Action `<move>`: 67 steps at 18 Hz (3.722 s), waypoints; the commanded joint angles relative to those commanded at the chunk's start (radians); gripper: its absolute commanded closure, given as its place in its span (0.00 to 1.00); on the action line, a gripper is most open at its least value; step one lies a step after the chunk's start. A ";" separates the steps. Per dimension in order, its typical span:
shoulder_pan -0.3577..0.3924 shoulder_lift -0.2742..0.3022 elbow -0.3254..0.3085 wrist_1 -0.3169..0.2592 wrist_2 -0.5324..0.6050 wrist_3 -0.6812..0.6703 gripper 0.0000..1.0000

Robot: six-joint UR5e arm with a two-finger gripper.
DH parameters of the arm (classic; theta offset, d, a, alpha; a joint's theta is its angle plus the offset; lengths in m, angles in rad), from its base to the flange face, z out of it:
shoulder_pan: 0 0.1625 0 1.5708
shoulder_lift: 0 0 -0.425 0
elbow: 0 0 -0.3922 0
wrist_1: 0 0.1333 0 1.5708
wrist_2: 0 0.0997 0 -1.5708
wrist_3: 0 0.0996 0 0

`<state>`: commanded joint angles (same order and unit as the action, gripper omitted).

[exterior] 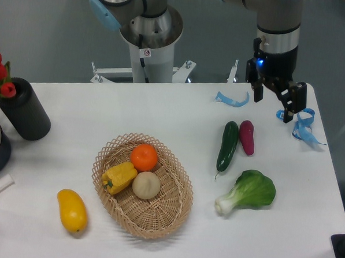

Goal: Pick up the yellow pepper from the basket
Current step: 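Move the open gripper from its start pose toward the wicker basket, then lower the gripper over the yellow bell pepper in the basket, then close the gripper on the yellow bell pepper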

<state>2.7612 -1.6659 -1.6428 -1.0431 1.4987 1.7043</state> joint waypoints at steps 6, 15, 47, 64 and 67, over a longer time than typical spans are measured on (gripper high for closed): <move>-0.002 0.023 -0.034 -0.002 0.015 -0.008 0.00; -0.072 -0.007 -0.043 -0.005 -0.037 -0.311 0.00; -0.479 -0.264 -0.155 0.152 -0.181 -0.678 0.00; -0.491 -0.314 -0.160 0.169 -0.201 -0.700 0.24; -0.491 -0.311 -0.157 0.169 -0.201 -0.700 0.65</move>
<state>2.2703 -1.9773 -1.7994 -0.8744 1.2977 1.0048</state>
